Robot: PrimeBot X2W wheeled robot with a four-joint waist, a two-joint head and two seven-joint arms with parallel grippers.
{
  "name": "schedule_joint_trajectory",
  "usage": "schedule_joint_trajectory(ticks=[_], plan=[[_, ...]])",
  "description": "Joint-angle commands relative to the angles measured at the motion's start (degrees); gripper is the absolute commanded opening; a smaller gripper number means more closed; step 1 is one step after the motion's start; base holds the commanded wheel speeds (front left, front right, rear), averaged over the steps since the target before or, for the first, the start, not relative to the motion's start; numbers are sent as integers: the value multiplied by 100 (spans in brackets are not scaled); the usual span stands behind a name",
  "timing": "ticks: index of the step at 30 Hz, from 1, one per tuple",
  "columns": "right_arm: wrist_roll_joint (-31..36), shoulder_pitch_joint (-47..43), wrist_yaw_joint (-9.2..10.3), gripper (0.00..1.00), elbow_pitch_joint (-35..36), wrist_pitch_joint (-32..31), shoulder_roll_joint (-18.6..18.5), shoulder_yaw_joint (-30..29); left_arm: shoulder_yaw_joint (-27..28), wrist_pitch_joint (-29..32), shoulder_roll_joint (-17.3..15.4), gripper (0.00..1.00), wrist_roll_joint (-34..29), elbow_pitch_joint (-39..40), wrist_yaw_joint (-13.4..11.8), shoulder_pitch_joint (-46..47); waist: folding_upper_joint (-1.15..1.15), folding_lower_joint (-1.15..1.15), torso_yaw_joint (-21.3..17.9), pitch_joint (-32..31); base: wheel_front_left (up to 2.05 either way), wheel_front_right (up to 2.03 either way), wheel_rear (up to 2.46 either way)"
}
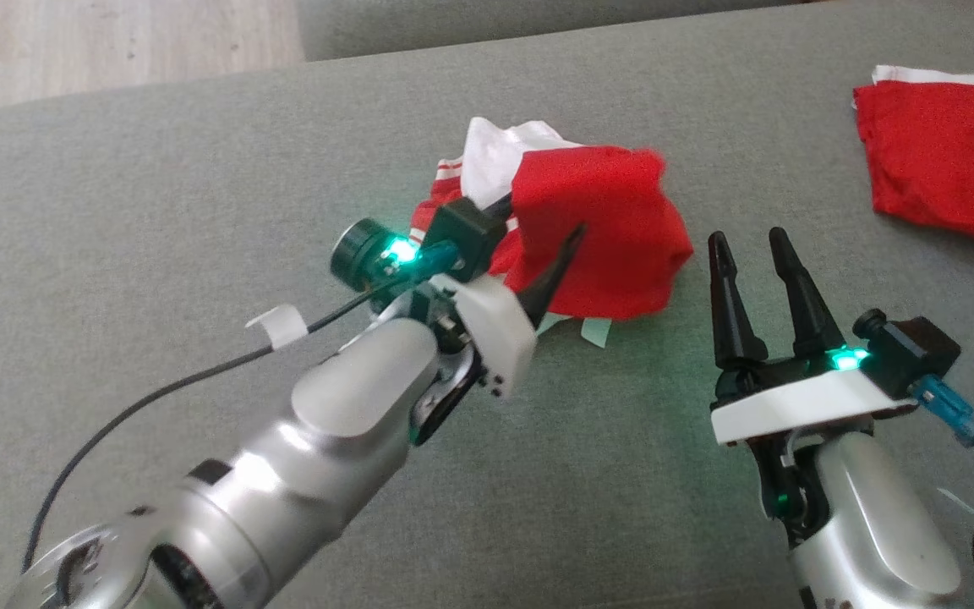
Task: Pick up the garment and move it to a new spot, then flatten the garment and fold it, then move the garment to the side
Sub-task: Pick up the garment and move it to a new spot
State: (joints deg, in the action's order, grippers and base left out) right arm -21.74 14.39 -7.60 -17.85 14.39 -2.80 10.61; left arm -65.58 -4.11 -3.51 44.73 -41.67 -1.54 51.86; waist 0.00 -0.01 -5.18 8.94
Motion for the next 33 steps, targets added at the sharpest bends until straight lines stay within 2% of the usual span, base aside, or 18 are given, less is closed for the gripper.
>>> schedule_joint_trajectory(ticks=[1, 6, 8, 11, 13, 17, 19, 20, 24, 27, 33], plan=[[-47, 32, 11, 100, 163, 61, -8, 106, 83, 9, -175, 100, -37, 27, 14, 153, 0, 1, 62, -53, 0, 0, 0], [-18, -53, 11, 100, 146, 61, -8, 58, 153, -219, -490, 100, 66, -87, 11, -189, 0, 1, 201, -196, 0, 0, 0], [-1, -99, 11, 100, 148, 61, -8, 31, 224, -502, -662, 100, 26, -64, -133, -302, 0, 1, 274, -261, 0, 0, 0], [48, -181, 11, 100, 137, 61, -8, 22, 550, -916, -905, 100, 75, 115, -480, -524, 0, 1, 376, -384, 0, 0, 0], [70, -241, 11, 100, 138, 61, -8, -6, 899, -1057, -1105, 100, 35, 422, -804, -715, 0, 1, 443, -473, 0, 0, 0], [136, -338, 11, 100, 190, 61, -8, -116, 1899, -1085, -1553, 100, -434, 1676, -1448, -1437, 0, 1, 587, -540, 0, 0, 0], [202, -361, 11, 100, 213, 61, -8, -129, 2400, -1086, -1707, 100, -691, 2347, -1643, -1976, 0, 1, 628, -541, 0, 0, 0], [202, -361, 11, 100, 213, 61, -8, -129, 2400, -1086, -1707, 100, -691, 2347, -1643, -1976, 0, 1, 628, -541, 0, 0, 0], [269, -412, 11, 100, 241, 61, -8, -177, 3053, -1087, -1807, 100, -1155, 3252, -1775, -2956, 0, 1, 699, -569, 0, 0, 0], [275, -463, 11, 100, 251, 61, -8, -172, 3334, -1087, -1722, 100, -1340, 3540, -1694, -3498, 0, 1, 711, -594, 0, 0, 0], [228, -575, 11, 100, 234, 61, -8, -108, 3748, -1088, -1434, 100, -1627, 3618, -1520, -4069, 0, 1, 662, -651, 0, 0, 0]])
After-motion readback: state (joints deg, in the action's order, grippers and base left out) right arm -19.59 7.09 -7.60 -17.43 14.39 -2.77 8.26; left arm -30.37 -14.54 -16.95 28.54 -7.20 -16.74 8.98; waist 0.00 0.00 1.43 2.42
